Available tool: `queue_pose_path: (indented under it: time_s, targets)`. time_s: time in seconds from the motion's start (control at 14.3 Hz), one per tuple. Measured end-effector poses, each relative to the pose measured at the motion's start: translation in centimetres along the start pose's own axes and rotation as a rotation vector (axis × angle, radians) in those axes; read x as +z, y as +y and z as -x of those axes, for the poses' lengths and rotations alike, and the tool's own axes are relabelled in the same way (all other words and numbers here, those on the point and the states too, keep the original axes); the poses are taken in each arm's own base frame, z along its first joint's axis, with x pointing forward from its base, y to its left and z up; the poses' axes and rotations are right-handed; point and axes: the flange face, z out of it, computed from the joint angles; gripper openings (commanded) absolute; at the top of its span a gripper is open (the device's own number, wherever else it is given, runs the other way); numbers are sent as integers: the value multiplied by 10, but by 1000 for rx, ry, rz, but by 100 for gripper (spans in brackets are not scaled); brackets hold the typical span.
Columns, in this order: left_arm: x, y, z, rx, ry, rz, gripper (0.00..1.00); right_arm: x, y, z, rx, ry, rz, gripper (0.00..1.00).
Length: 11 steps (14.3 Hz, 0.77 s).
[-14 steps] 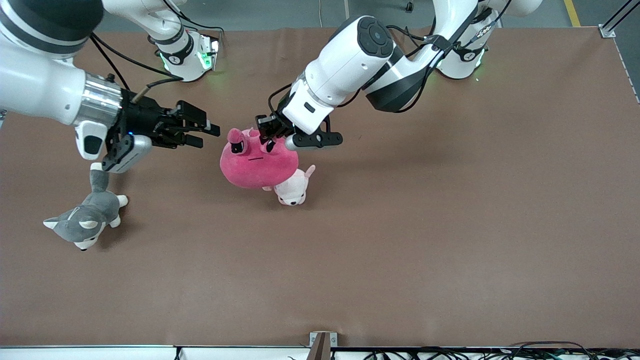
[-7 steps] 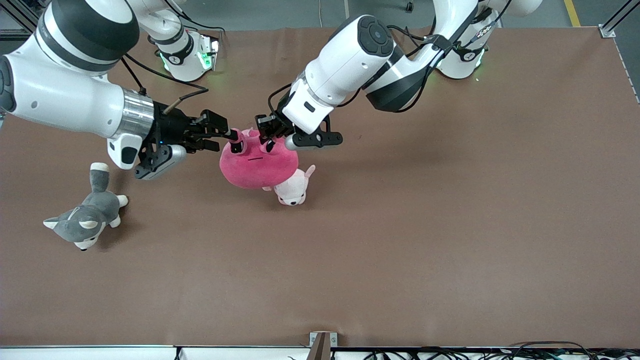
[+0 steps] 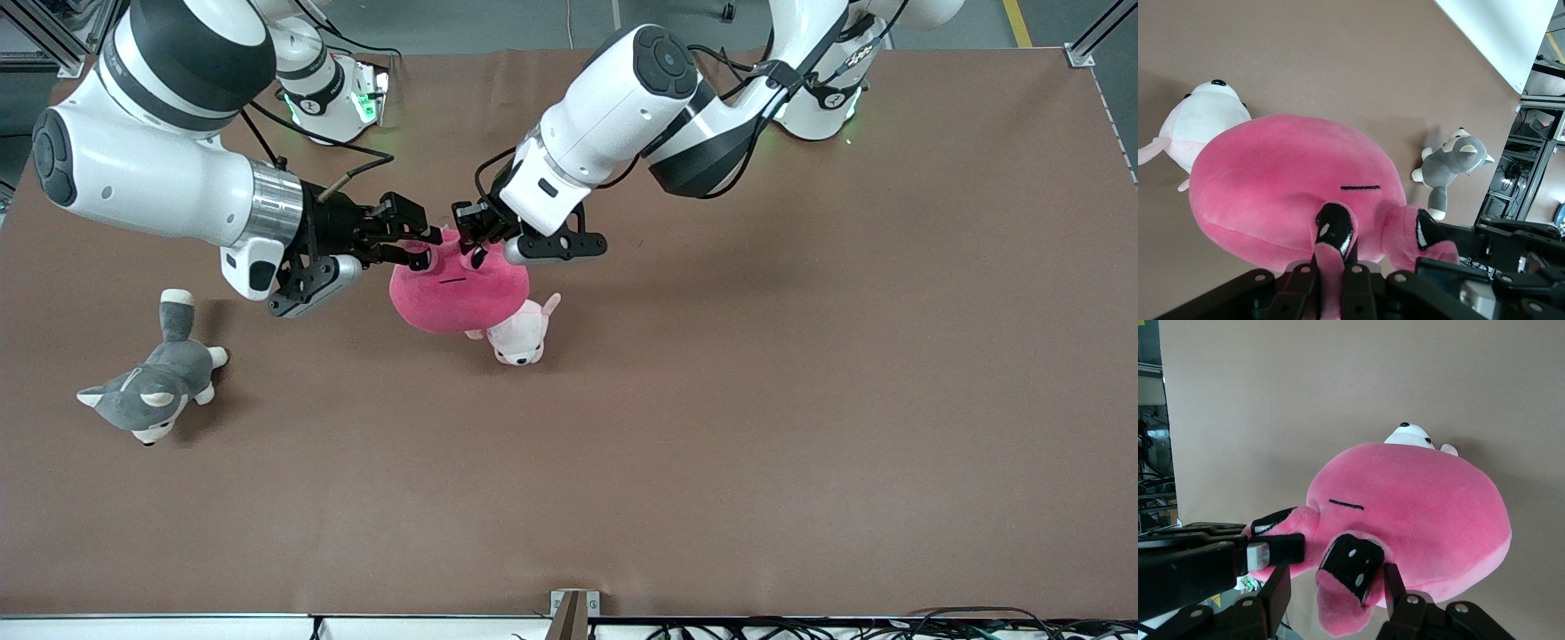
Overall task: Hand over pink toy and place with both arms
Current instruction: 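Close the right gripper on the pink plush beside the left gripper, then open the left gripper and withdraw it while the right gripper holds the plush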
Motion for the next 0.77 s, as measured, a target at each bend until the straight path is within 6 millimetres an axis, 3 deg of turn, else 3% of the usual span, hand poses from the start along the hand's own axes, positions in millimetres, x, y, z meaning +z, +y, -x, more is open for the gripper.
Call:
queue_pose_path:
  time_s: [0.14, 0.21, 0.49, 0.56, 0.7, 0.77]
  targets:
    - [0, 0, 0, 0, 0, 0, 0, 3, -1, 0, -3, -6, 3, 12]
    - [0, 0, 0, 0, 0, 0, 0, 5, -1, 0, -3, -9, 5, 6]
    - [0, 0, 0, 0, 1, 0, 0, 9, 3, -2, -20, -16, 11, 4]
    - [0, 0, 0, 0, 1, 0, 7, 9, 3, -2, -21, -17, 12, 4]
    - [0, 0, -1, 0, 1, 0, 69, 9, 3, -3, -22, -17, 12, 4]
    - [0, 0, -1, 0, 2, 0, 93, 9, 4, -3, -23, -17, 13, 4]
